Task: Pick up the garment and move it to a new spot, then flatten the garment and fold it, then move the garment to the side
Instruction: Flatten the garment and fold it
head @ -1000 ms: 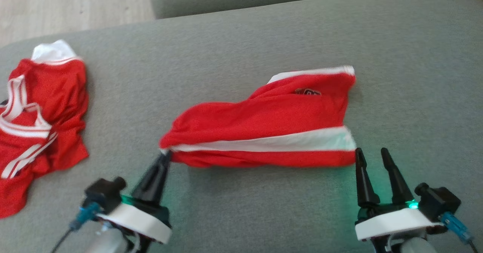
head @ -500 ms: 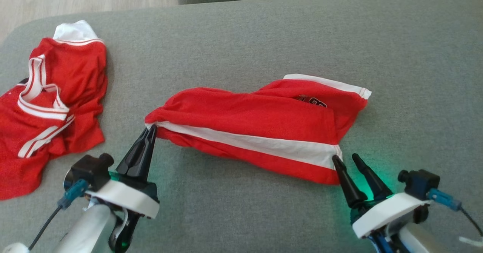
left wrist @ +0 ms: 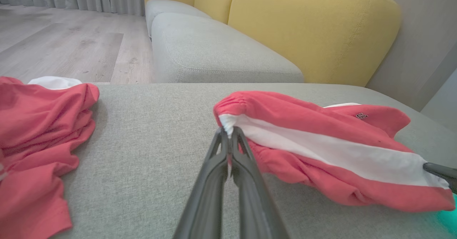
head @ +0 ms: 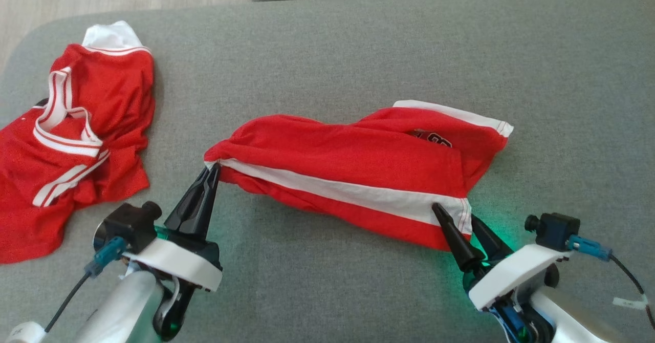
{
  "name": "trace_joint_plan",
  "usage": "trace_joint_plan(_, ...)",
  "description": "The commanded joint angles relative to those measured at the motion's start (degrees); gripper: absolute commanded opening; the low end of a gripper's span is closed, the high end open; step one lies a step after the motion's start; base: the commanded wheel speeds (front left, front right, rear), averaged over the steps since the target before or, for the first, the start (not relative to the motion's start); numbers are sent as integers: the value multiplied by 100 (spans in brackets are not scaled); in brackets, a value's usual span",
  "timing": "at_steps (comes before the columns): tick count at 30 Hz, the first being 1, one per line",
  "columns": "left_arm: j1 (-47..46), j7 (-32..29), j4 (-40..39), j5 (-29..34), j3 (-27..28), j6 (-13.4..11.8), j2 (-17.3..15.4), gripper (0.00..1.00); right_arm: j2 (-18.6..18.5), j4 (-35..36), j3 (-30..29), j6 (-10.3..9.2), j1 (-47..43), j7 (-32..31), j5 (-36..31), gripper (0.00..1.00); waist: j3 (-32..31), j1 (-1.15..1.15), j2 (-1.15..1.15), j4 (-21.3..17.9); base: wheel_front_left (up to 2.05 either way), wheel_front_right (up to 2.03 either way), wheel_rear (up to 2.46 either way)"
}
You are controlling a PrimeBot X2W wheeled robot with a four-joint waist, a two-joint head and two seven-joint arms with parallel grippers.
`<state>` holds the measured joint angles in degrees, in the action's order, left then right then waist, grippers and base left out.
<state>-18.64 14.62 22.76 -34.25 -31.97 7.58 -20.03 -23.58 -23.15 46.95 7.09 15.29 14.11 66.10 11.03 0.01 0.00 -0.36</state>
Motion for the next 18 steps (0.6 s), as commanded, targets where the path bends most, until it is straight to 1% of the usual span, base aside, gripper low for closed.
trace_joint_plan(1, -226, 38, -119, -62, 166, -9, -159, 0, -135, 115, 133, 40, 73, 71, 89, 85, -79, -1, 0, 12, 0, 0, 0)
trace_joint_plan(2, -214, 38, -119, -67, 154, -9, -163, 0, -153, 121, 151, 40, 69, 76, 116, 69, -97, -1, 0, 19, 0, 0, 0)
trace_joint_plan(3, -207, 38, -117, -70, 140, -9, -165, 0, -169, 129, 158, 40, 62, 80, 144, 49, -112, -1, 0, 27, 0, 0, 0)
trace_joint_plan(4, -204, 38, -113, -72, 124, -9, -166, 0, -181, 141, 134, 40, 53, 83, 161, 45, -132, -1, 0, 33, 0, 0, 0)
trace_joint_plan(5, -202, 38, -112, -77, 115, -9, -169, 0, -188, 158, 96, 40, 40, 84, 160, 39, -146, -1, 0, 37, 0, 0, 0)
trace_joint_plan(6, -202, 38, -112, -77, 115, -9, -169, 0, -188, 158, 96, 40, 40, 84, 160, 39, -146, -1, 0, 37, 0, 0, 0)
trace_joint_plan(8, -201, 38, -115, -79, 125, -9, -180, 0, -197, 206, -26, 40, 1, 86, 94, 32, -169, -1, 0, 39, 0, 0, 0)
trace_joint_plan(9, -194, 38, -114, -78, 134, -9, -185, 0, -196, 234, -88, 40, -29, 86, 56, 15, -183, -1, 0, 34, 0, 0, 0)
trace_joint_plan(10, -182, 38, -111, -75, 142, -9, -192, 0, -201, 267, -150, 40, -57, 87, -1, 0, -204, -1, 0, 25, 0, 0, 0)
trace_joint_plan(15, -191, 38, -298, 31, 164, -9, -255, 0, -292, 629, -669, 40, -253, 87, -303, 0, -300, -1, 0, -18, 0, 0, 0)
trace_joint_plan(16, -235, 38, -417, 91, 198, -9, -275, 0, -343, 776, -848, 40, -288, 88, -369, 0, -311, -1, 0, -26, 0, 0, 0)
trace_joint_plan(18, -372, 38, -719, 232, 223, -9, -312, 0, -433, 1127, -1381, 40, -345, 88, -497, 0, -329, -1, 0, -49, 0, 0, 0)
